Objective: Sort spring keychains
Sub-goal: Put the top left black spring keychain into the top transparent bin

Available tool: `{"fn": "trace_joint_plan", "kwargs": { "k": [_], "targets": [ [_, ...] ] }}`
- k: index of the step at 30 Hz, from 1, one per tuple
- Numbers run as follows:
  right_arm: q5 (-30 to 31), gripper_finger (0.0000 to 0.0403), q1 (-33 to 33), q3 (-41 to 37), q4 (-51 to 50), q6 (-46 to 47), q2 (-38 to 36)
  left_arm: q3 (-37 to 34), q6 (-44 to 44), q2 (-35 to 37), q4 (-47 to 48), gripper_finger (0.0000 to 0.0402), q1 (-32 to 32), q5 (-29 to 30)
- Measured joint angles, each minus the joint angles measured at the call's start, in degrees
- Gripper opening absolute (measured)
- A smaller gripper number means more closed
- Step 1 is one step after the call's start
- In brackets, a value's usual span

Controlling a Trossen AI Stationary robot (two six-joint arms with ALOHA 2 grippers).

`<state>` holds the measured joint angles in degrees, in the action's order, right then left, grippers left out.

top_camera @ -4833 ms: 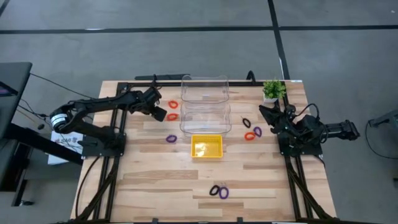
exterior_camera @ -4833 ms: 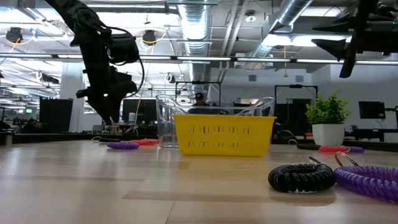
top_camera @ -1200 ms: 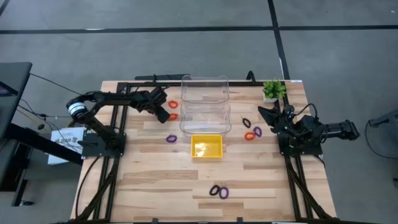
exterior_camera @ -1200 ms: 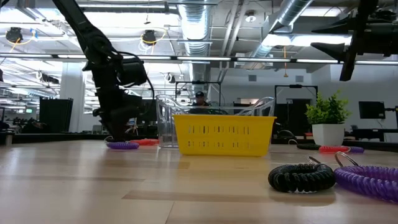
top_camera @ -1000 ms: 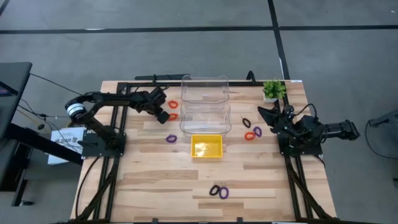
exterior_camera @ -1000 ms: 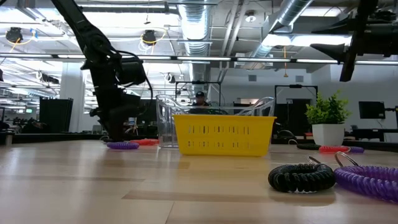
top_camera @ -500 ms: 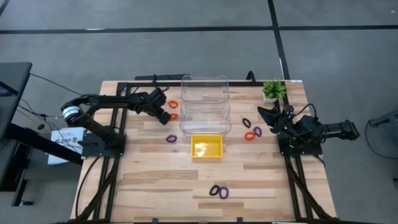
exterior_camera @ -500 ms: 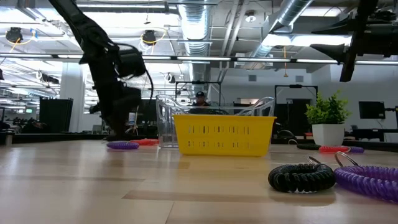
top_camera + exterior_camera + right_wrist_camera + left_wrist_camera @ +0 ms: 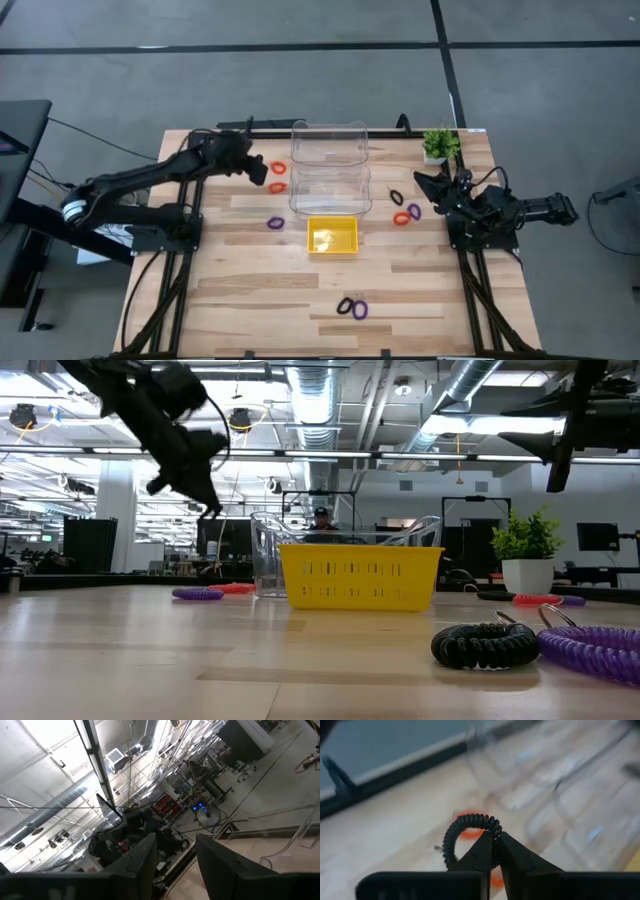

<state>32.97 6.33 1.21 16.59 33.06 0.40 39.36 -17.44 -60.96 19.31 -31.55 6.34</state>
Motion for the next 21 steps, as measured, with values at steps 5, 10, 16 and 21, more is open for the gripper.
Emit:
{"fn": "trace_joint_plan", "kwargs": {
  "k": [5,10,16,21],
  "targets": [
    [-0.02,0.013,0.0,0.0,-0.34,0.0,0.01,0.02,-1.11,3.59,-4.39,0.0021,0.0,0.03],
    [-0.02,0.013,0.0,0.0,-1.22,0.02,0.01,0.04,-2.42,3.93,-7.77,0.0021,-0.02,-0.09],
    [-0.02,0.013,0.0,0.0,-1.59,0.02,0.01,0.08,-4.2,3.14,-15.88,0.0021,0.11,-3.61],
    [0.01,0.013,0.0,0.0,-2.44,0.01,0.0,0.08,-6.38,0.16,-28.1,0.0021,1.78,-6.89]
  ]
}}
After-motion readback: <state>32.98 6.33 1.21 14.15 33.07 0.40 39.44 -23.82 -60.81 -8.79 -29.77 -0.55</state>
